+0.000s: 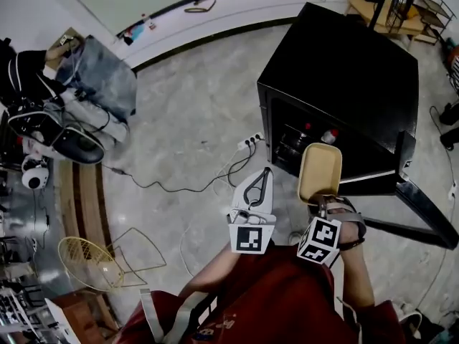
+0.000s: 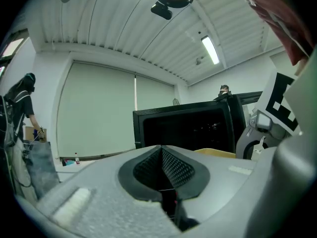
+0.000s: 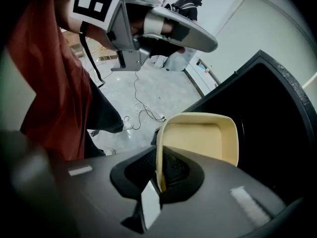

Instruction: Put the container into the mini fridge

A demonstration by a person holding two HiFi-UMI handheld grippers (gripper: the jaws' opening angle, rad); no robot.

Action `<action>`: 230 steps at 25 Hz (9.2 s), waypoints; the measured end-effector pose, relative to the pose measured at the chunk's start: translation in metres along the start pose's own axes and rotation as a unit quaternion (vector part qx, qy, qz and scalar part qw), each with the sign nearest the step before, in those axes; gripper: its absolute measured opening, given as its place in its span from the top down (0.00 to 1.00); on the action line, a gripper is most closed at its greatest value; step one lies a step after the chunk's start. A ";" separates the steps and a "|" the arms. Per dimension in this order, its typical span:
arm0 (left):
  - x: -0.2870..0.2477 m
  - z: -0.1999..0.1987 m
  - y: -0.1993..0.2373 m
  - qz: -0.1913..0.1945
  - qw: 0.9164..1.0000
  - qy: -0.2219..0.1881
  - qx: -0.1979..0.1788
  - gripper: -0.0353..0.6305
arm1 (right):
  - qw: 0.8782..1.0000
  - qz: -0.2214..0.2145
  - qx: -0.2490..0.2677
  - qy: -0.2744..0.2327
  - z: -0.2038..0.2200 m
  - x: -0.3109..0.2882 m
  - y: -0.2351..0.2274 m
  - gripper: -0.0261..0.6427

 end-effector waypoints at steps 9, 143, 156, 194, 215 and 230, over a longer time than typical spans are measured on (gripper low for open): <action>-0.024 0.032 0.026 0.106 0.994 0.008 0.013 0.94 | 0.995 -0.007 -0.091 0.029 -0.033 -0.030 -0.002 0.93; -0.041 0.094 0.052 0.155 0.985 0.059 0.046 0.94 | 0.836 0.222 -0.475 -0.164 -0.030 -0.055 -0.004 0.61; -0.041 0.068 0.064 0.149 0.987 0.053 0.030 0.94 | 0.757 0.303 -0.519 -0.256 -0.018 0.024 -0.033 0.62; -0.045 -0.016 0.096 0.112 0.993 0.002 0.043 0.94 | 0.687 0.440 -0.448 -0.366 -0.019 0.124 -0.072 0.96; -0.047 -0.015 0.098 0.113 0.993 -0.005 0.040 0.94 | 0.700 0.414 -0.455 -0.362 -0.021 0.112 -0.078 0.96; -0.043 -0.013 0.101 0.116 0.992 0.004 0.050 0.94 | 0.719 0.380 -0.455 -0.364 -0.029 0.104 -0.082 0.96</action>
Point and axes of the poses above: the fingertips, and each gripper's own axes: x backward along the fingers, y to its left, z out of its underside, the point moved 6 cm from there along x, backward along the fingers, and after that the axes turned 7 degrees about -z, right-handed, at the moved point
